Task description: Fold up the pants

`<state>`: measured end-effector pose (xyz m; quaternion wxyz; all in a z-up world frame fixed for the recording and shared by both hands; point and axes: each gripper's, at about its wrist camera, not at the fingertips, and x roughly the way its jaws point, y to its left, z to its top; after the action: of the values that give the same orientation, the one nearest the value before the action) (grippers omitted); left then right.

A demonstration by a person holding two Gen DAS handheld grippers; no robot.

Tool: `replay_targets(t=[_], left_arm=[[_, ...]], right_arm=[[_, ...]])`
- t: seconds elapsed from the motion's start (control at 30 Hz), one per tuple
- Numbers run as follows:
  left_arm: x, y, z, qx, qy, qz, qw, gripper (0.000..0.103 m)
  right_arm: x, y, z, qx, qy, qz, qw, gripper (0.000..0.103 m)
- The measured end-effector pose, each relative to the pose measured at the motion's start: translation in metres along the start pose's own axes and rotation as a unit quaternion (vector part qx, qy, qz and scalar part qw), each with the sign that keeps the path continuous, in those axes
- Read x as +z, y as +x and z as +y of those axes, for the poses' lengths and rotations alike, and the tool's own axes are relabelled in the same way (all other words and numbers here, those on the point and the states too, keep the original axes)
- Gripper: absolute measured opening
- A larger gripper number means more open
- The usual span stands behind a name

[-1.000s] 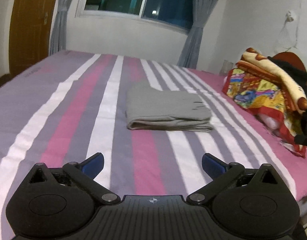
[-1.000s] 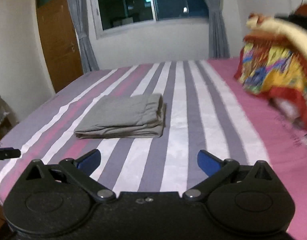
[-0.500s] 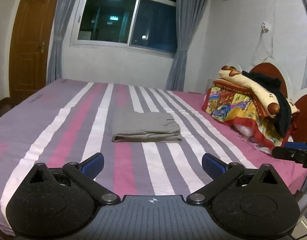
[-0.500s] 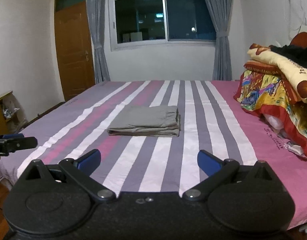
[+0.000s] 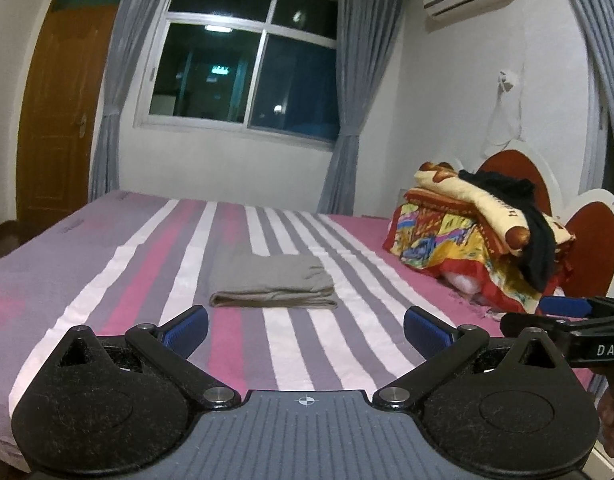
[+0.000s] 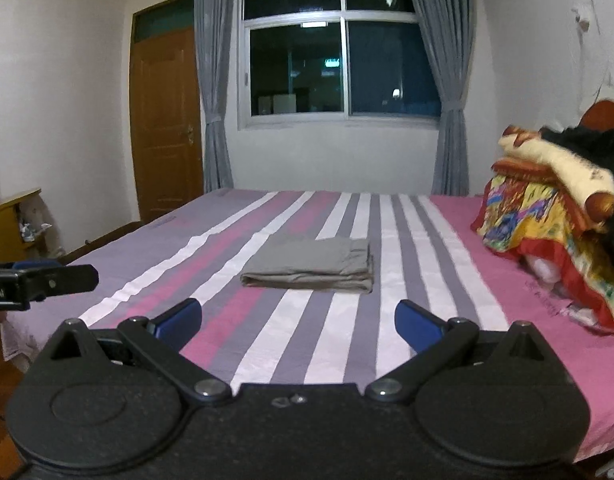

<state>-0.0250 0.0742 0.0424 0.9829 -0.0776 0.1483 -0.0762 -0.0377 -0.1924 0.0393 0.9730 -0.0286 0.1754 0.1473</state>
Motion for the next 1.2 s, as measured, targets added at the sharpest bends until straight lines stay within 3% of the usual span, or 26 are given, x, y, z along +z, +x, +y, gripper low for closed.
replay_targets(t=[1.2], left_arm=[[0.003,-0.005,-0.005,-0.013,0.007,-0.011,0.9998,0.103]], right_arm=[[0.009,-0.003,0.016,0.001,-0.006,-0.016,1.0,0.103]])
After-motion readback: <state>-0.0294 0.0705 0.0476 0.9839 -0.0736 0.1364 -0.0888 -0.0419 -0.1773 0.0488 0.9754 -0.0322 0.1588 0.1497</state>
